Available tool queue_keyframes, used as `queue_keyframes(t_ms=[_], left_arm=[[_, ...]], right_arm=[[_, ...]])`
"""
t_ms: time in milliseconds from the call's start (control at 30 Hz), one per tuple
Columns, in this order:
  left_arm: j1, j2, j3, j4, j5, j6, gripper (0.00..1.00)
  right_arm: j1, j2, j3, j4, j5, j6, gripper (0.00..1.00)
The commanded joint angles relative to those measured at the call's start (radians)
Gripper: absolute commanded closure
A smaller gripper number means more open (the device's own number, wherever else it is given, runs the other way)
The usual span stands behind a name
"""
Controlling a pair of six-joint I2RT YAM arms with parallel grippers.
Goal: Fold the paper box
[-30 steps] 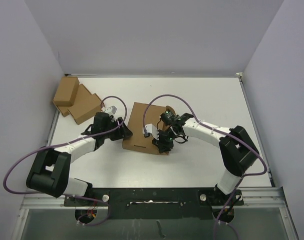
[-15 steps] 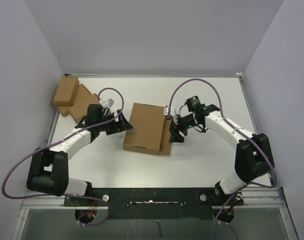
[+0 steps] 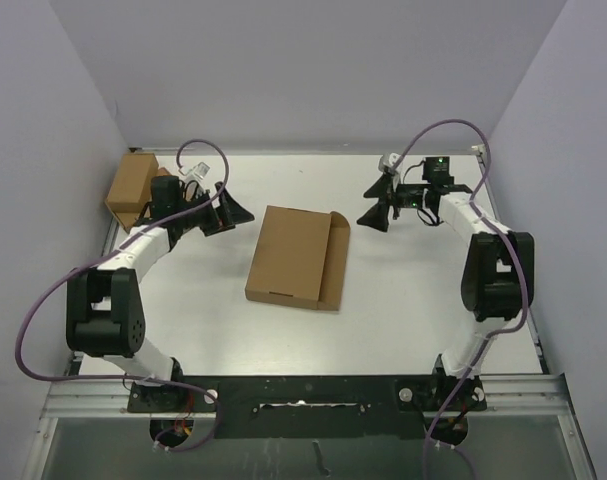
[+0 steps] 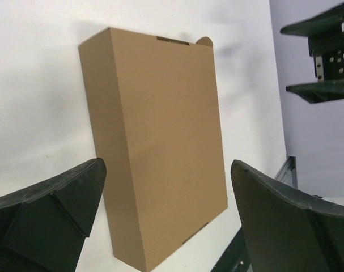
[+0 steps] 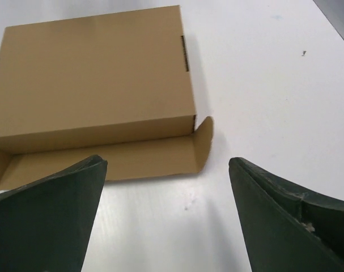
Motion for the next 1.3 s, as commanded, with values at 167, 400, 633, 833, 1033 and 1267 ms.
queue_keyframes(t_ms=[167,400,633,833,1033,1267], left_arm=[[-0.026,0.238,0.275,-0.291,0.016,0.192,0.26],[-0.105,0.451,0.529,-0.434,-0.054,0.231,0.44],[-0.205,0.623,0.748,-0.516,-0.001,0.269,0.50],[-0.299,0.755,0.943,-0.529,0.048,0.274,0.49],[-0.431,0.910,1.195,-0.533,0.151,0.260,0.47],[-0.522,0.779,1.149,-0.388,-0.040,0.293,0.42]], right_arm=[[0.037,0.365,0.461,-0.279,0.014,0.025,0.12],[0.105,0.335,0.539,-0.380,0.177,0.067,0.74],[0.106,0.185,0.352,-0.488,0.273,-0.149,1.00],[0.077,-0.005,0.158,-0.524,0.298,-0.264,0.99],[-0.006,-0.259,-0.015,-0.475,0.252,-0.333,0.97],[-0.165,-0.343,-0.133,-0.286,0.218,-0.171,0.88]])
